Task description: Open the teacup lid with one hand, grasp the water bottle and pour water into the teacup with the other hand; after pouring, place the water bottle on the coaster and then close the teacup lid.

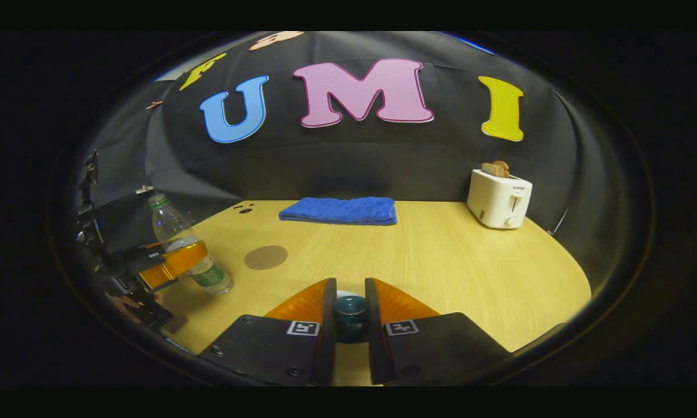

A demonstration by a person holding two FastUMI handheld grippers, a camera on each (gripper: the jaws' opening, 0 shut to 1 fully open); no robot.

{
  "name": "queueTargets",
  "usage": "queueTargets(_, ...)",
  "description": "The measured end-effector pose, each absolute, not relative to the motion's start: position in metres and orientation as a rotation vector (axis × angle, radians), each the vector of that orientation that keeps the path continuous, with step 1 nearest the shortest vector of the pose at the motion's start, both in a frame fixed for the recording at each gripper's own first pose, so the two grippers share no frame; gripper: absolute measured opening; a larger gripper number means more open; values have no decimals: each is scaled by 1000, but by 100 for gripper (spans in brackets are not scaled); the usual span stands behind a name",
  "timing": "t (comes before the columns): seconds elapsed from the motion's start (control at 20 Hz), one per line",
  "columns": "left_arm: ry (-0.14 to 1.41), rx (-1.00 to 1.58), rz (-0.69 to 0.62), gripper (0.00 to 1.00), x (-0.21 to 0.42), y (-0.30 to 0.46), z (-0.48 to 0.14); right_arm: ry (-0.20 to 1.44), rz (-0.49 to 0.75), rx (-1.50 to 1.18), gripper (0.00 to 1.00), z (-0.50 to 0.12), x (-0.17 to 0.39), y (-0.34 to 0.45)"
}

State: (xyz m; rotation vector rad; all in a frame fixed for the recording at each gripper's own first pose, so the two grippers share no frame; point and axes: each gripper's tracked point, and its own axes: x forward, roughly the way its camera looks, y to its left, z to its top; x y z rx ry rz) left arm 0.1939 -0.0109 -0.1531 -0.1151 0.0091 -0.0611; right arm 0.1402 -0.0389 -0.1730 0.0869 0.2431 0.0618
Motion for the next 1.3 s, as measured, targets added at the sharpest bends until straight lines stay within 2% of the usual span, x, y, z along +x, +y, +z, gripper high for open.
queueTargets(0.1,5,-111,-56,95,199,-13,-150,251,57,102,27,-180,140,-38)
queueTargets(0.15,4,-112,-57,90,201,-14,-149,259,55,113,27,-183,139,-39)
queueTargets(0.2,4,-112,-60,90,203,-16,-149,261,53,125,22,-185,138,-37)
queueTargets(0.25,2,-108,-59,89,203,-17,-148,262,50,131,26,-186,138,-37)
queueTargets(0.3,3,-104,-57,87,204,-17,-149,260,49,132,22,-186,136,-37)
queueTargets(0.35,3,-103,-51,85,205,-16,-149,263,48,129,22,-188,136,-38)
queueTargets(0.4,2,-104,-50,83,205,-15,-149,266,46,128,26,-190,137,-39)
queueTargets(0.5,1,-102,-53,82,205,-15,-150,265,41,141,27,-191,136,-41)
queueTargets(0.65,12,-72,-54,78,204,-16,-150,255,31,150,22,-188,135,-47)
queueTargets(0.7,18,-53,-53,76,203,-17,-150,248,25,150,26,-186,136,-50)
queueTargets(1.0,4,187,-10,73,200,-23,-136,231,-10,163,26,-184,132,-77)
queueTargets(1.3,10,492,-24,73,198,-48,-137,227,-45,163,26,-186,124,-107)
